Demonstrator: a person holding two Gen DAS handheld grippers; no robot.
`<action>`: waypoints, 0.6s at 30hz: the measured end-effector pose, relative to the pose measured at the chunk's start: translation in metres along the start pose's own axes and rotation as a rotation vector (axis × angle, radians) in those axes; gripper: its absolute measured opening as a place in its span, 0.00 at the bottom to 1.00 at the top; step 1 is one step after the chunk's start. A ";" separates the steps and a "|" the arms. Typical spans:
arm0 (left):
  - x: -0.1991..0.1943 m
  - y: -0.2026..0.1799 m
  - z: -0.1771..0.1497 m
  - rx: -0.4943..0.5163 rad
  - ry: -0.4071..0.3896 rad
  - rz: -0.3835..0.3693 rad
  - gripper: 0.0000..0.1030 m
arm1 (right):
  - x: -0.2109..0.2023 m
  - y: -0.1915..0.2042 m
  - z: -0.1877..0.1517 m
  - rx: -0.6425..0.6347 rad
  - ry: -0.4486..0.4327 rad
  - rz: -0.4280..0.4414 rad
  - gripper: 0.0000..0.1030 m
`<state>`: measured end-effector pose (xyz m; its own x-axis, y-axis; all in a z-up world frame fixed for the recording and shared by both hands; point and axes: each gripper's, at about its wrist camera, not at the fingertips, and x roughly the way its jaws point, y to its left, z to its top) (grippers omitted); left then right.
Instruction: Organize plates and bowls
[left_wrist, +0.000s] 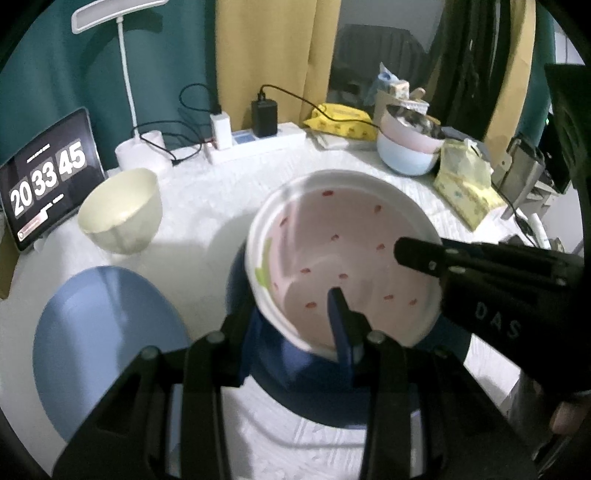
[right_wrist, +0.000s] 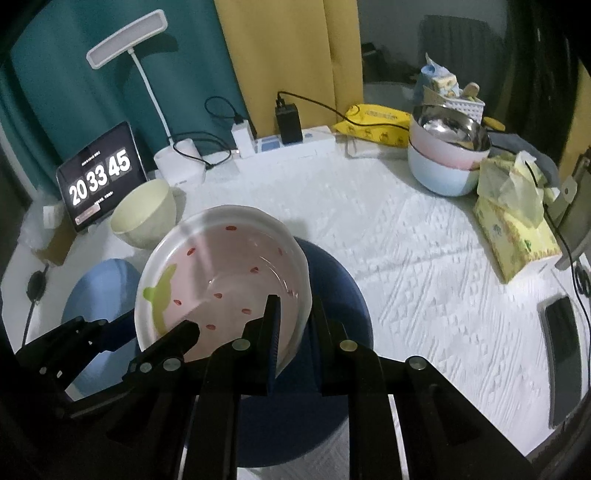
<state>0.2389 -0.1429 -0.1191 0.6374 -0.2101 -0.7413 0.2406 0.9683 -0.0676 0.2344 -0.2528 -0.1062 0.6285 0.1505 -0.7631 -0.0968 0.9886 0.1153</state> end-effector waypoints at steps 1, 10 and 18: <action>0.001 -0.001 -0.001 0.002 0.003 -0.001 0.36 | 0.001 -0.001 -0.001 0.002 0.003 -0.001 0.16; 0.007 -0.009 -0.008 0.028 0.029 0.015 0.36 | 0.008 -0.008 -0.012 -0.003 0.026 -0.008 0.16; 0.007 -0.007 -0.008 0.033 0.045 0.008 0.38 | 0.009 -0.004 -0.012 -0.039 0.027 -0.025 0.16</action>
<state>0.2351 -0.1503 -0.1291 0.6059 -0.1952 -0.7712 0.2603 0.9647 -0.0397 0.2308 -0.2553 -0.1214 0.6103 0.1250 -0.7822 -0.1118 0.9912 0.0712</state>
